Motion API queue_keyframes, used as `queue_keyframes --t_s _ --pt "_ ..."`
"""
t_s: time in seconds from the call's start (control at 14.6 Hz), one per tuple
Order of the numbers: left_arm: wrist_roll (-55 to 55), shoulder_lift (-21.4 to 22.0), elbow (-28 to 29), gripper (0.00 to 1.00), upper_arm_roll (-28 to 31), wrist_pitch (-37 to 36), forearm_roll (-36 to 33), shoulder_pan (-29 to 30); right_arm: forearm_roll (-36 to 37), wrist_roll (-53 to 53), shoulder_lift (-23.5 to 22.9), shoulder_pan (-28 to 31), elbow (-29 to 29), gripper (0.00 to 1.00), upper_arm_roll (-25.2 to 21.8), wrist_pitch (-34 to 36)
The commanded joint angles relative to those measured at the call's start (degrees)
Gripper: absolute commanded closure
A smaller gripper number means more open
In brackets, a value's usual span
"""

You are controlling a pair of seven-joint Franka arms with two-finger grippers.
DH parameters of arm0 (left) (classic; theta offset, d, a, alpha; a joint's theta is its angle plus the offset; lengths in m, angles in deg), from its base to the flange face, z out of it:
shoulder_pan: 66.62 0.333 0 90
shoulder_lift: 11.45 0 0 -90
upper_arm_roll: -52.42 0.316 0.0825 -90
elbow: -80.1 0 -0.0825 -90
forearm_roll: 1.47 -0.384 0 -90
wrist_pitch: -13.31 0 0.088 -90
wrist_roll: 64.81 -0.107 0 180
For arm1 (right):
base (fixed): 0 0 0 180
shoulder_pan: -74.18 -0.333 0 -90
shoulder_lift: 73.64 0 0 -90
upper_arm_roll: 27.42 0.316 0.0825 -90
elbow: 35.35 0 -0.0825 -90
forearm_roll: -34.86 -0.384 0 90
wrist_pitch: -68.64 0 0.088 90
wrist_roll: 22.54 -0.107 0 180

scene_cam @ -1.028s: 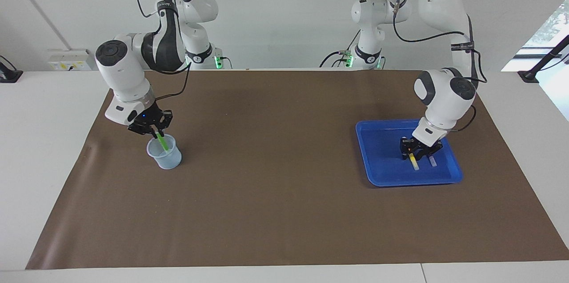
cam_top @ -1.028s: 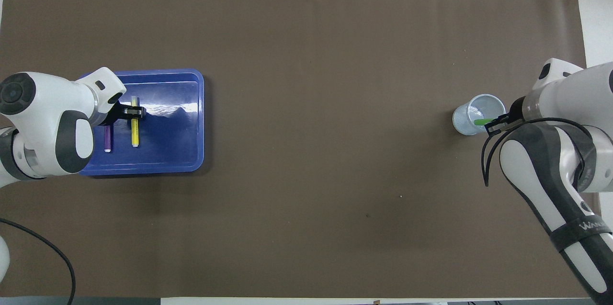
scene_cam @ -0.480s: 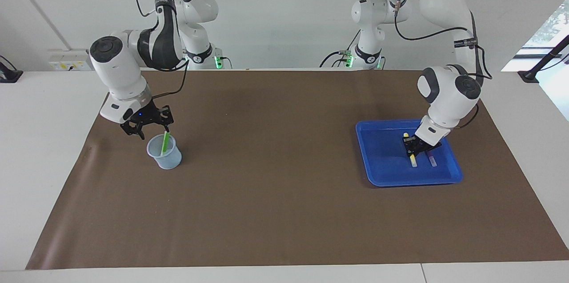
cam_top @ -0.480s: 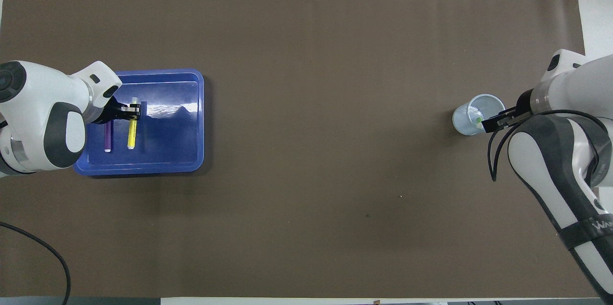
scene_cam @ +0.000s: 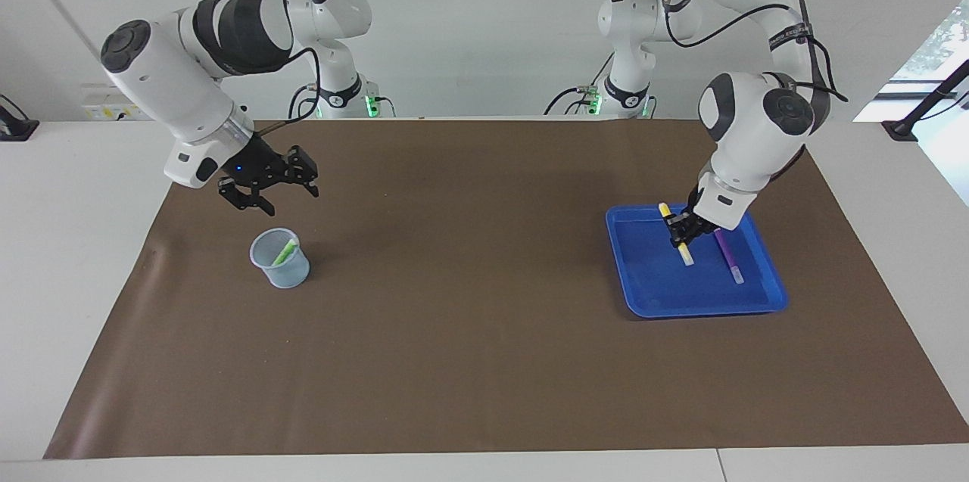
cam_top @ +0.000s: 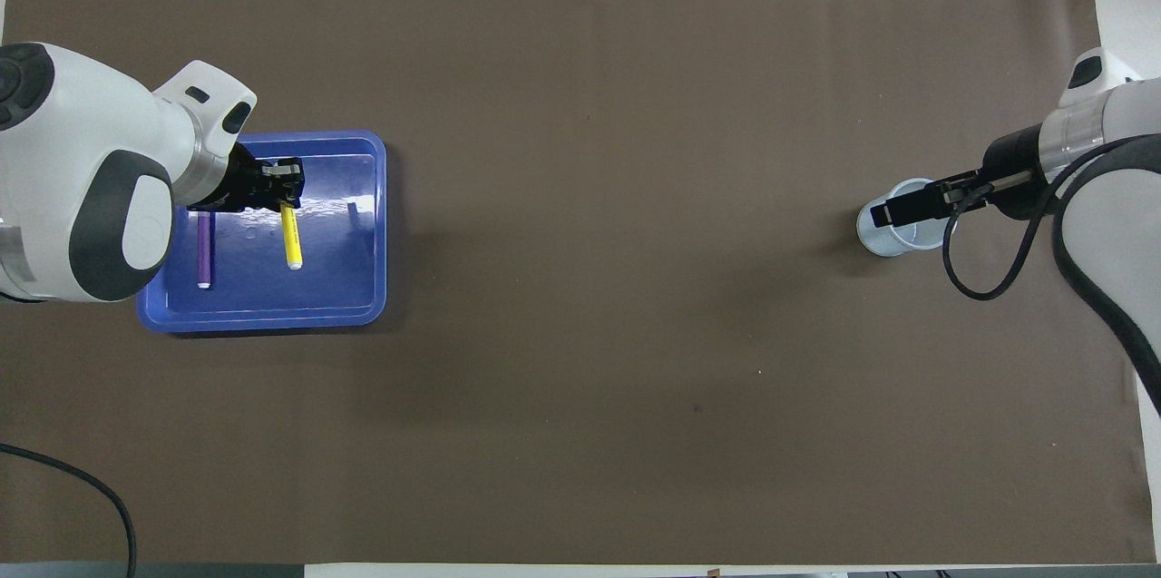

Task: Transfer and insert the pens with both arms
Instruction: 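Lift the yellow pen toward the right gripper with the left gripper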

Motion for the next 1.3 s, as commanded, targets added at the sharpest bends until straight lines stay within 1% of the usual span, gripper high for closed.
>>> queue_keyframes --t_s 0.0,0.21,0.34,0.48,0.55,0.62,0.75,0.82,0.96,1.1,1.23 --pt "12.01 -0.82 -4.48 1.0 0.56 -3.13 5.63 -3.58 -10.74 -6.16 -0.79 0.98 -1.03 0.01 0.15 2.51" --pt "29.76 -1.09 -5.36 1.0 0.56 -0.68 8.98 -8.85 -19.71 -15.21 -0.27 0.27 -0.24 0.0 0.15 2.42" --pt "41.02 -1.18 -5.36 1.0 0.56 5.01 14.15 -11.75 -25.34 -18.84 0.52 0.19 1.69 0.0 0.15 1.46" --pt "51.12 -2.14 -5.27 1.0 0.56 10.38 15.32 -15.18 -29.57 -23.13 1.05 -0.08 3.01 0.0 0.33 -0.38" --pt "56.4 -2.32 -5.36 1.0 0.48 12.58 15.41 -16.67 -30.28 -24.73 1.14 -1.38 3.19 0.0 0.33 -1.17" --pt "61.06 -2.41 -5.36 1.0 0.47 14.69 16.1 -18.26 -31.94 -24.83 1.4 -2.35 4.32 0.0 0.33 -3.44" --pt "67.41 -2.49 -5.45 1.0 0.47 19.87 18.47 -21.6 -38.35 -24.39 2.81 -5.42 8.18 0.0 0.24 -10.03" --pt "70.48 -2.93 -5.71 1.0 0.56 22.33 19.27 -23.35 -39.86 -24.39 3.33 -6.74 9.51 0.0 0.24 -12.93" --pt "75.68 -3.28 -6.59 1.0 0.48 25.07 19.28 -25.91 -40.05 -24.39 3.34 -9.56 10.48 0.01 0.24 -17.07" --pt "77.97 -3.55 -6.68 1.0 0.56 28.23 19.28 -28.11 -40.05 -24.48 3.43 -11.06 11.1 0.03 0.24 -19.01" --pt "79.73 -4.08 -6.68 1.0 0.56 30.96 19.19 -28.82 -40.48 -25.01 3.34 -11.94 11.1 0.06 0.33 -20.07"
